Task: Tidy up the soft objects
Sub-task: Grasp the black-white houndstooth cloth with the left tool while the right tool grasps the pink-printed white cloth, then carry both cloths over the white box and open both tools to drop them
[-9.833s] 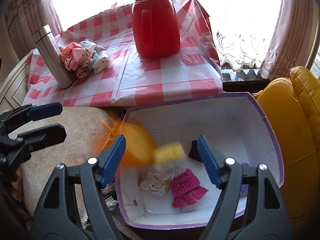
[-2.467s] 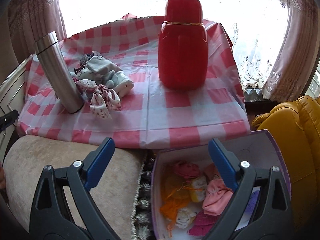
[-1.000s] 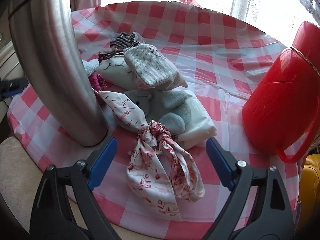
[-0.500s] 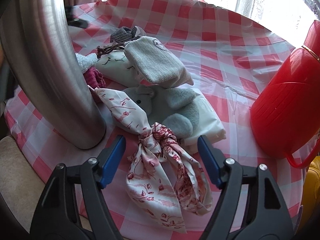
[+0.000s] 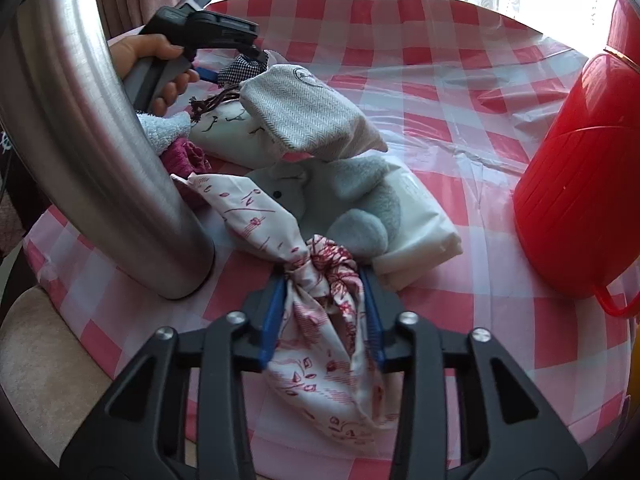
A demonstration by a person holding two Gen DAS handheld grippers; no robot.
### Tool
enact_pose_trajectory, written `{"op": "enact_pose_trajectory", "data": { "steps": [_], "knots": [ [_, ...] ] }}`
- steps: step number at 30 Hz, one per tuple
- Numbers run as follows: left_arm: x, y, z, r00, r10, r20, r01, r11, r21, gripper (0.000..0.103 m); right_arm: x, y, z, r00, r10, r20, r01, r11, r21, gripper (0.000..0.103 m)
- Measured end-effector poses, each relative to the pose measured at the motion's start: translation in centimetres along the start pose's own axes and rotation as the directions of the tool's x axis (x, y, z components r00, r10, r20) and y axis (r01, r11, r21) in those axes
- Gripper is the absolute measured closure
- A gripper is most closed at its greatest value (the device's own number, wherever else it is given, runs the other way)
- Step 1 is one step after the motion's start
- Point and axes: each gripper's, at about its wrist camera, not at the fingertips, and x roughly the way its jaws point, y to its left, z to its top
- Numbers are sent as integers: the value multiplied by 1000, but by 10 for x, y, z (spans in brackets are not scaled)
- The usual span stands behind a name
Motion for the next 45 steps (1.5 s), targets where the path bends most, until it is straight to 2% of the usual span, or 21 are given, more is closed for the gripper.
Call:
{"op": "enact_pose_trajectory", "data": {
  "steps": [1,3,4,5,8,17,28,35,45],
  "knots": [
    [4,-2,2,1000,5,-8,-5,1000,6,23,-1,1,0,1000,-1,3,1,1000,-2,68],
    [13,-4,4,999,37,-36,-37,999,12,44,-4,2,0,1000,-1,8,1,1000,-5,69],
    [19,-6,4,997,54,-62,-53,998,26,62,-6,1,-1,1000,2,10,-2,1000,-3,70],
    [22,-7,3,995,66,-70,-63,997,44,75,-9,1,-1,1000,5,14,-5,1000,0,70],
    [16,-4,-4,995,78,-56,-75,996,55,84,-16,-1,-5,1000,6,24,-6,1000,9,70],
    [-52,30,-39,992,119,42,-119,993,-7,87,-31,1,-11,999,-9,44,9,1000,10,71],
    [-136,65,-127,976,162,143,-149,984,-98,87,-56,4,-30,998,-33,62,32,999,5,71],
    [-176,69,-187,964,181,197,-155,978,-140,87,-76,4,-47,996,-54,73,54,999,3,71],
    [-209,51,-256,970,129,205,-101,985,-143,87,-107,2,-71,993,-76,95,76,997,9,71]
  ]
}}
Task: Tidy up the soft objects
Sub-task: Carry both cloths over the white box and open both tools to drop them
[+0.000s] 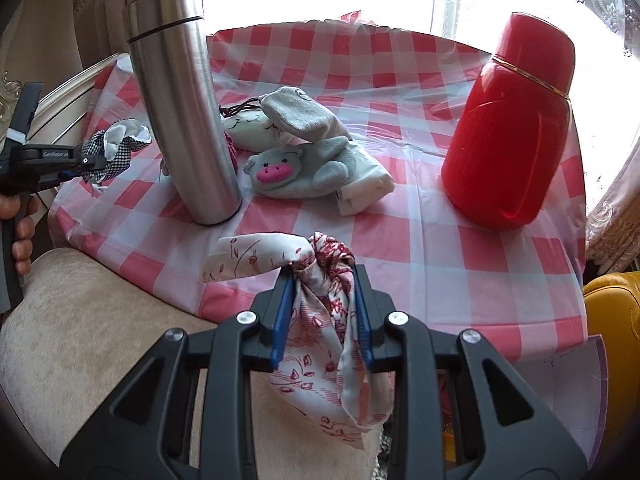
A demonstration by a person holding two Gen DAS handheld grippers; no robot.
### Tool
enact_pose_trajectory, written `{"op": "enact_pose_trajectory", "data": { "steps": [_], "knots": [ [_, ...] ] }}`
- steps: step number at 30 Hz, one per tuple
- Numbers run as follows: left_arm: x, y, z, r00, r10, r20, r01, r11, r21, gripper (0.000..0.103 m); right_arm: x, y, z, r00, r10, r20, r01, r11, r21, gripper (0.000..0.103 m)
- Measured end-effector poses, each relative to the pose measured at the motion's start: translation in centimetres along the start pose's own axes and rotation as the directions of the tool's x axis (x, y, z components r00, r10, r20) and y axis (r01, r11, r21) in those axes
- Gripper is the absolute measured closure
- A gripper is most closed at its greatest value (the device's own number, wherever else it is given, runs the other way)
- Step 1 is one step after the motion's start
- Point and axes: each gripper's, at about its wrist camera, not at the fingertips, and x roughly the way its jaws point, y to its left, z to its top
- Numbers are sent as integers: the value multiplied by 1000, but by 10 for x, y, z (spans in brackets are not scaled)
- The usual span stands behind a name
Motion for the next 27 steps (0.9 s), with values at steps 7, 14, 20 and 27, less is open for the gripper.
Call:
{"op": "enact_pose_trajectory", "data": {
  "steps": [7,14,20,27],
  "knots": [
    [-32,-22,-29,998,-54,10,54,998,34,87,-20,-12,-17,1000,-21,6,20,999,25,71],
    [-54,-65,-58,993,-121,-9,121,986,118,87,-41,-39,-39,999,-41,10,40,995,93,71],
    [-65,-106,-78,981,-190,-26,191,963,191,87,-64,-77,-53,996,-89,19,84,983,165,71],
    [-65,-158,-102,960,-270,-81,282,919,274,87,-88,-125,-68,986,-167,21,157,955,250,71]
  ]
}}
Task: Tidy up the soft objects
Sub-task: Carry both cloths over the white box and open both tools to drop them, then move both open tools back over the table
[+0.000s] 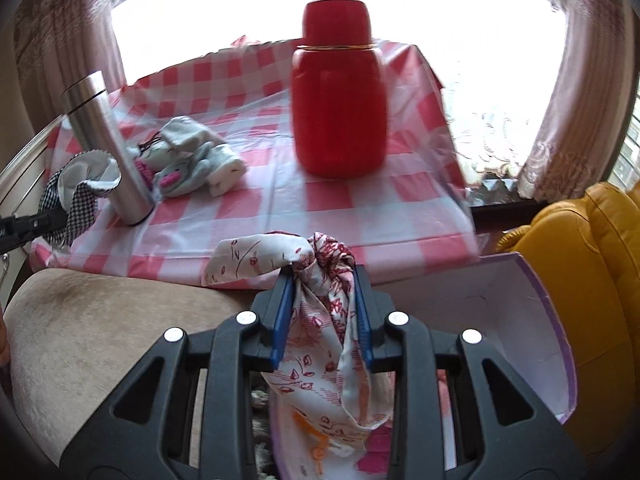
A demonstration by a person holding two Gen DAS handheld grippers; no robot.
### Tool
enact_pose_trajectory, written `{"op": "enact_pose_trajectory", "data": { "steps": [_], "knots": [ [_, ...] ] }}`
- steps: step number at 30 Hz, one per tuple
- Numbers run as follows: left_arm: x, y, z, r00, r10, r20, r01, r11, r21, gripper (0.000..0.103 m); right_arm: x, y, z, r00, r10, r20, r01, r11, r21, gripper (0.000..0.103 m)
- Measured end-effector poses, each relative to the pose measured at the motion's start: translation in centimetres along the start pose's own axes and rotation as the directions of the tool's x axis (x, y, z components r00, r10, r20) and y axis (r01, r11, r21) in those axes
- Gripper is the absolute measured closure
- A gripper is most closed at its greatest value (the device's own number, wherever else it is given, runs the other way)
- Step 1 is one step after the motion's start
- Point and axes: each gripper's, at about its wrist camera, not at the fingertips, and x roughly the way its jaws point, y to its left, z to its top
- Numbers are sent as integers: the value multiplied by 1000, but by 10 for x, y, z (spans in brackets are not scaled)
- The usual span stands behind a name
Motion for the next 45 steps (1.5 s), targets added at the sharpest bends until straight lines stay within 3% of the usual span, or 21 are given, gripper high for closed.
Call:
{"op": "enact_pose_trajectory", "data": {
  "steps": [6,15,17,19,20,22,23,25,28,31,37,42,45],
  "knots": [
    [15,-55,-15,995,-84,-58,89,992,92,87,-9,-49,-7,998,-70,-7,70,994,86,69],
    [38,-128,-39,970,-178,-164,210,957,202,87,-22,-93,-11,988,-154,-1,152,975,160,68],
    [42,-142,-45,963,-195,-185,235,946,223,87,-24,-100,-14,985,-170,-3,168,971,170,66],
    [43,-152,-49,958,-209,-198,254,937,239,86,-25,-104,-16,983,-185,-6,184,967,179,57],
    [44,-159,-51,952,-222,-212,272,929,250,83,-25,-107,-18,981,-192,-8,190,964,186,54],
    [47,-168,-55,942,-241,-234,300,917,264,75,-27,-112,-21,977,-213,-10,211,958,195,35],
    [49,-173,-57,937,-248,-248,314,909,275,59,-28,-113,-22,974,-228,-8,225,955,194,30],
    [49,-179,-61,932,-255,-259,326,901,286,38,-28,-112,-22,969,-246,-3,242,953,180,26],
    [44,-181,-63,929,-270,-253,340,892,299,37,-25,-107,-21,963,-271,-12,270,951,150,23],
    [43,-176,-60,932,-265,-247,331,900,284,37,-22,-99,-20,966,-258,-14,258,958,122,23],
    [36,-152,-53,962,-195,-193,244,931,272,37,-19,-76,-19,980,-197,3,197,978,71,23],
    [18,-104,-45,989,-94,-114,119,964,238,37,-14,-54,-18,994,-111,1,111,993,43,23],
    [4,-59,-40,997,-24,-74,36,987,155,37,-8,-35,-17,995,-103,-6,103,995,-2,23]
  ]
}}
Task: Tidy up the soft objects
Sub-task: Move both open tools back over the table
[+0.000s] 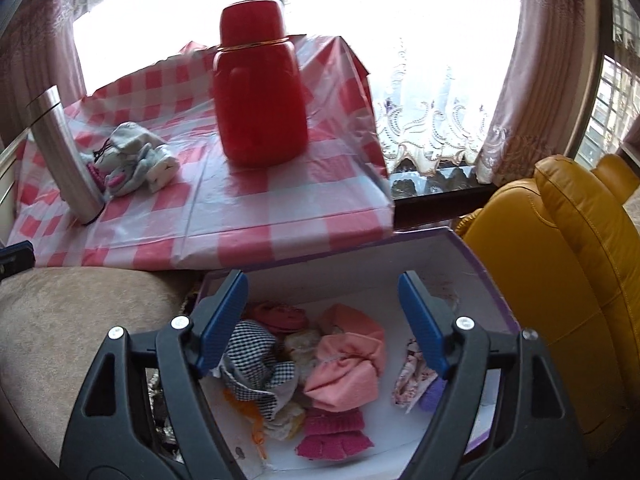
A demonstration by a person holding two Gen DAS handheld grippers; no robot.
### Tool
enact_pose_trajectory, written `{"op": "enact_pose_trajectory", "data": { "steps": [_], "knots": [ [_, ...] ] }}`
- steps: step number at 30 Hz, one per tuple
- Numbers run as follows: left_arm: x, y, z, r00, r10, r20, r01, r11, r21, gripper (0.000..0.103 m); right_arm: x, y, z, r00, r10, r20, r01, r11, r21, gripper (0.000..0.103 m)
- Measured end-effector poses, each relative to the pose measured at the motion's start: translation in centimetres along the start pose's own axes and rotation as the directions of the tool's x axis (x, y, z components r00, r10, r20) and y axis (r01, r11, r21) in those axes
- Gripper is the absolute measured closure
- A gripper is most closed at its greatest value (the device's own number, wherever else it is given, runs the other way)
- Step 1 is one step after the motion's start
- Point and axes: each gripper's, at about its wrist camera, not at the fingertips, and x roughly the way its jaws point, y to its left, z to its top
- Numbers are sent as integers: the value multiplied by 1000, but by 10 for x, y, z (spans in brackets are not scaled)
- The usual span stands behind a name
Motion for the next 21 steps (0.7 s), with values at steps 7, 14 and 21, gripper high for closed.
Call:
{"op": "enact_pose_trajectory", "data": {
  "steps": [7,14,21],
  "knots": [
    [-30,88,-6,992,116,40,-107,977,-185,37,9,42,6,999,49,-6,-49,995,-88,23],
    [-42,153,5,979,192,64,-164,939,-302,37,22,86,26,995,98,1,-96,980,-172,23],
    [-29,194,33,970,235,65,-197,914,-356,37,45,129,53,991,136,10,-129,961,-243,23]
  ]
}}
